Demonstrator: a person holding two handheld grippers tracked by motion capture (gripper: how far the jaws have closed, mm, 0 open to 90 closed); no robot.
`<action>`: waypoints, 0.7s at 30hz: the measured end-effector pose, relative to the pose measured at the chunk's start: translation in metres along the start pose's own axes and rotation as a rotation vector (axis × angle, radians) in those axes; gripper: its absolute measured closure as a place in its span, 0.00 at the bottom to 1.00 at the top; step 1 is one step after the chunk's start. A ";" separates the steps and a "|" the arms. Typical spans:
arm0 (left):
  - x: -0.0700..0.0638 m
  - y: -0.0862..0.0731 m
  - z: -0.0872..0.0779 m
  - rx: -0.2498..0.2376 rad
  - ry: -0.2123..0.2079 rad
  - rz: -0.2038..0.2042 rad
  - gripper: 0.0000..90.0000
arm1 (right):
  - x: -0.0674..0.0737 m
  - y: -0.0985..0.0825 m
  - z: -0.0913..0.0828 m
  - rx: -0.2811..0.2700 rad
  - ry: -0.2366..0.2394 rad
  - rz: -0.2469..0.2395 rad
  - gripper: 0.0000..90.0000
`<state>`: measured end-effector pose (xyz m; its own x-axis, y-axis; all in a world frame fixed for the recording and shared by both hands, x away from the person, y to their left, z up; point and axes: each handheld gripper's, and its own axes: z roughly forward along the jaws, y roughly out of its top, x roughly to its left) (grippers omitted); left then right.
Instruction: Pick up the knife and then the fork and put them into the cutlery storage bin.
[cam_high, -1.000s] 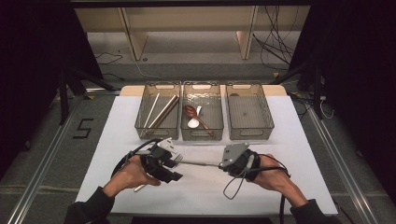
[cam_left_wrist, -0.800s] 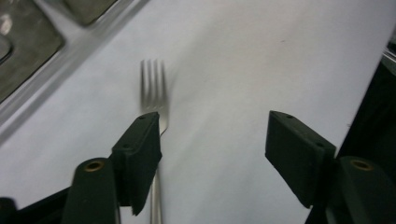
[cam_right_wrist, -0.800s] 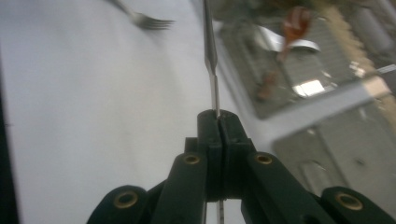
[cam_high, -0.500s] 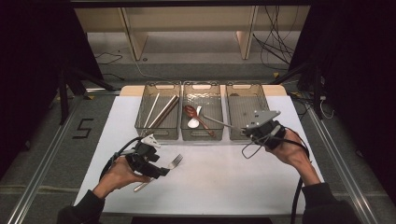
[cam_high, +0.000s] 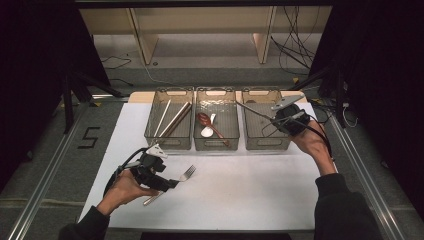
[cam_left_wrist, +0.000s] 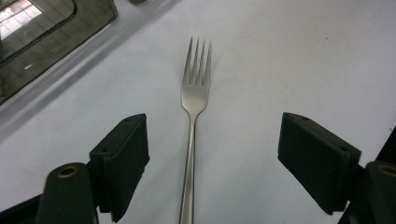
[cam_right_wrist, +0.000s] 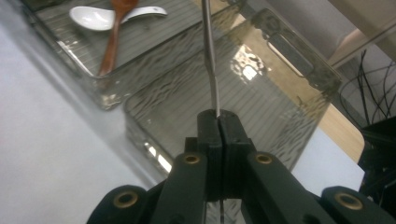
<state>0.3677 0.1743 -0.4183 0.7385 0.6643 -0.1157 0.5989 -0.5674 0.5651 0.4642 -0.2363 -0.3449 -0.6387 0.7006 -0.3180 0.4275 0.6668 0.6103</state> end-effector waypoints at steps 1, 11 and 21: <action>0.000 0.000 0.000 -0.004 0.000 -0.003 0.26 | -0.002 0.001 0.001 0.007 -0.009 0.005 1.00; 0.000 -0.004 -0.001 -0.013 0.016 -0.012 0.25 | -0.019 0.010 0.017 0.041 -0.060 0.063 1.00; 0.000 -0.006 -0.001 -0.007 0.022 -0.013 0.23 | -0.027 0.010 0.040 0.105 -0.084 0.109 1.00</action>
<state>0.3636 0.1782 -0.4207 0.7235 0.6823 -0.1053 0.6063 -0.5550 0.5695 0.5114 -0.2381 -0.3592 -0.5313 0.7859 -0.3164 0.5584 0.6057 0.5669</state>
